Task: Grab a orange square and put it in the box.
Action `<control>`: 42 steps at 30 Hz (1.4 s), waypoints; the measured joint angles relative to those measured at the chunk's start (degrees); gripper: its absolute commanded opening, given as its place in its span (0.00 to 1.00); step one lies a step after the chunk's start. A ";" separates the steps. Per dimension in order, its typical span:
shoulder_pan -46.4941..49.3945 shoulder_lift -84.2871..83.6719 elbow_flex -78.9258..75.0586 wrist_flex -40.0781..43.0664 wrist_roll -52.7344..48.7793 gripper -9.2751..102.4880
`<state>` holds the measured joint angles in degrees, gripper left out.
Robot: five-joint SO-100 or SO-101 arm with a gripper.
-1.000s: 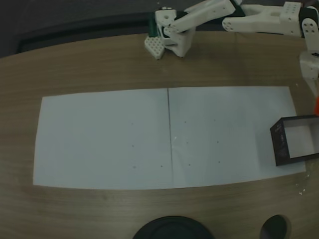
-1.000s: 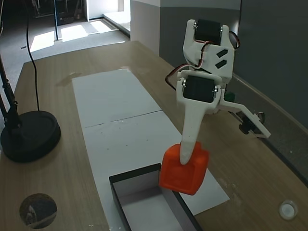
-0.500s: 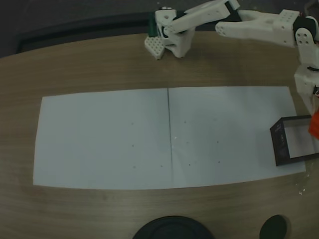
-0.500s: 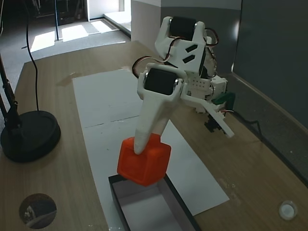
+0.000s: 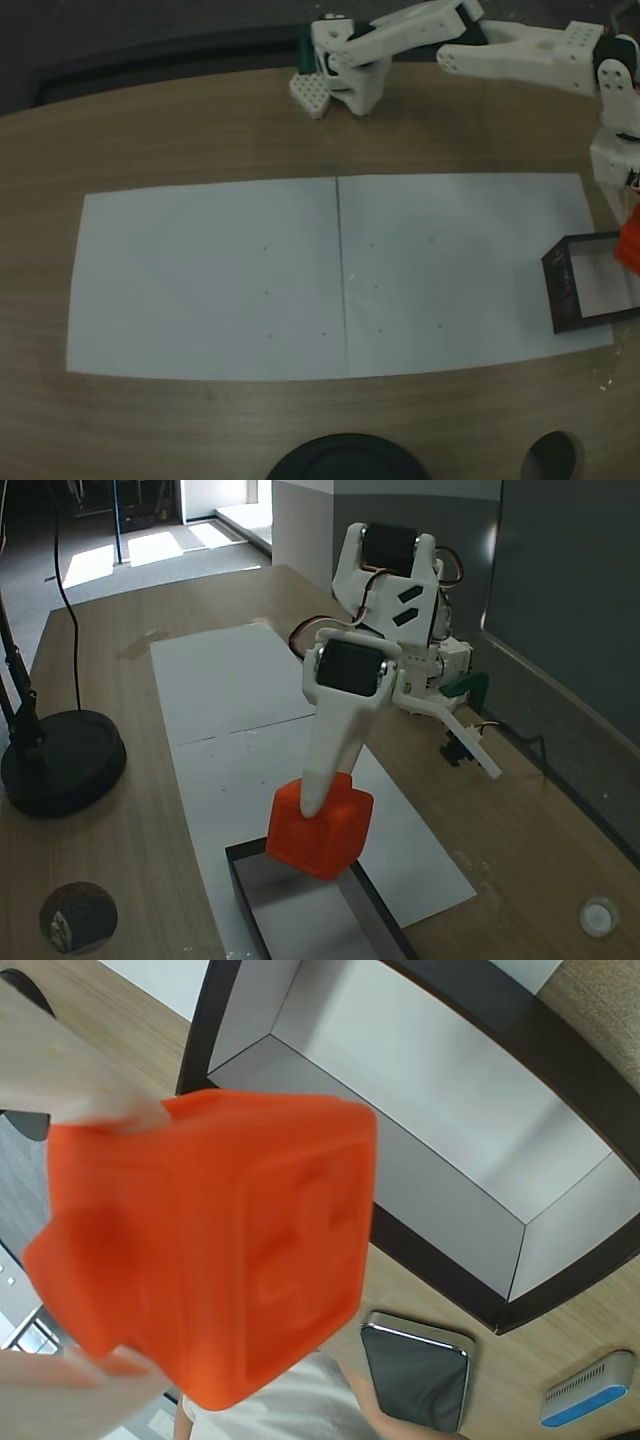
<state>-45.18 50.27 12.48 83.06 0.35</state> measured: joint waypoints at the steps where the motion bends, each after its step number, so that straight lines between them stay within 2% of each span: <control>1: 0.00 0.00 0.00 0.09 0.00 0.33; 10: 0.00 0.00 0.00 1.14 0.00 0.34; 12: 0.00 0.00 0.00 1.23 0.00 0.29; 16: 1.58 0.09 -0.53 3.43 0.00 0.11; 20: 9.76 1.14 -0.53 9.49 -4.66 0.08; 24: 23.47 7.03 -1.93 15.73 -2.20 0.08; 29: 44.30 22.85 -2.46 16.35 2.46 0.08; 33: 55.72 37.00 7.47 16.35 4.13 0.08; 36: 59.06 48.96 19.51 16.35 4.13 0.08; 42: 57.57 80.07 47.02 15.29 0.79 0.08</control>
<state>12.39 130.34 59.50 98.35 1.14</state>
